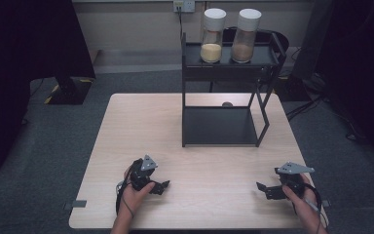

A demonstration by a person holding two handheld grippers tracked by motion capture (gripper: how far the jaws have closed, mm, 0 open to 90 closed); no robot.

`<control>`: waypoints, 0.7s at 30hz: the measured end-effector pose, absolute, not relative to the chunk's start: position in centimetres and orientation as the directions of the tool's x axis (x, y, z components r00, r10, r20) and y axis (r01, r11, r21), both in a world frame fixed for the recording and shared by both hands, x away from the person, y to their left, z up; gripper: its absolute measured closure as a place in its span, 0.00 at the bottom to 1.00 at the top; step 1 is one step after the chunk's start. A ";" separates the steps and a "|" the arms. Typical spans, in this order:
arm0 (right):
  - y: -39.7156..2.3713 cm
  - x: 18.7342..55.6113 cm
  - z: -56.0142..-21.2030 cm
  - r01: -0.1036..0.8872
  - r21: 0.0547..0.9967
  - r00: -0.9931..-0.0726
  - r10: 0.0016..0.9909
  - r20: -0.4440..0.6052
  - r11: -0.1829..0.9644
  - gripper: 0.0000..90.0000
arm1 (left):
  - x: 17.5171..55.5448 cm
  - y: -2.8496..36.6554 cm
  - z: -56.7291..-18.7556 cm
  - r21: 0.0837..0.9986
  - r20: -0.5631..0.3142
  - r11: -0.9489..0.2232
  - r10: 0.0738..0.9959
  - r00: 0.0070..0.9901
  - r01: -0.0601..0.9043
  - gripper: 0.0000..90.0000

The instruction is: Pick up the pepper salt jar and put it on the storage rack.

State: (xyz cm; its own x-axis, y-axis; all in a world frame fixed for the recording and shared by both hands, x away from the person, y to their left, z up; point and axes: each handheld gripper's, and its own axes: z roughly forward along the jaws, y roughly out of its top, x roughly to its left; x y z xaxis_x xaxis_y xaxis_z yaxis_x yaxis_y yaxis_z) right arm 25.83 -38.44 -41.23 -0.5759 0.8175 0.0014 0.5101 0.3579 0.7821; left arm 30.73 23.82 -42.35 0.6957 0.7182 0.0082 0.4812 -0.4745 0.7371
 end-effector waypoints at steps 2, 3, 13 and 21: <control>-38.7 25.8 -41.2 0.513 0.781 -0.575 0.818 0.004 0.356 0.03 | 30.7 23.8 -42.3 0.737 0.010 -0.476 0.717 0.697 0.480 0.00; -38.7 25.7 -41.3 0.513 0.782 -0.571 0.821 0.003 0.353 0.03 | 30.7 23.8 -42.3 0.737 0.010 -0.476 0.718 0.696 0.480 0.00; -39.4 25.5 -41.3 0.509 0.770 -0.583 0.812 -0.019 0.384 0.03 | 30.7 23.8 -42.3 0.737 0.010 -0.476 0.718 0.696 0.480 0.00; -40.1 25.3 -41.1 0.506 0.748 -0.604 0.796 -0.047 0.429 0.03 | 30.7 23.8 -42.3 0.737 0.010 -0.476 0.718 0.696 0.480 0.00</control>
State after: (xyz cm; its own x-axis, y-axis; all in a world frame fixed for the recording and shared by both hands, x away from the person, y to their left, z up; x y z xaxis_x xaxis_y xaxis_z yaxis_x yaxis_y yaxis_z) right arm 25.34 -40.05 -41.07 -0.6041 0.7955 -0.0469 0.5064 0.4287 0.7481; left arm 30.73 23.82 -42.34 0.6961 0.7178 0.0100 0.4802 -0.4760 0.7368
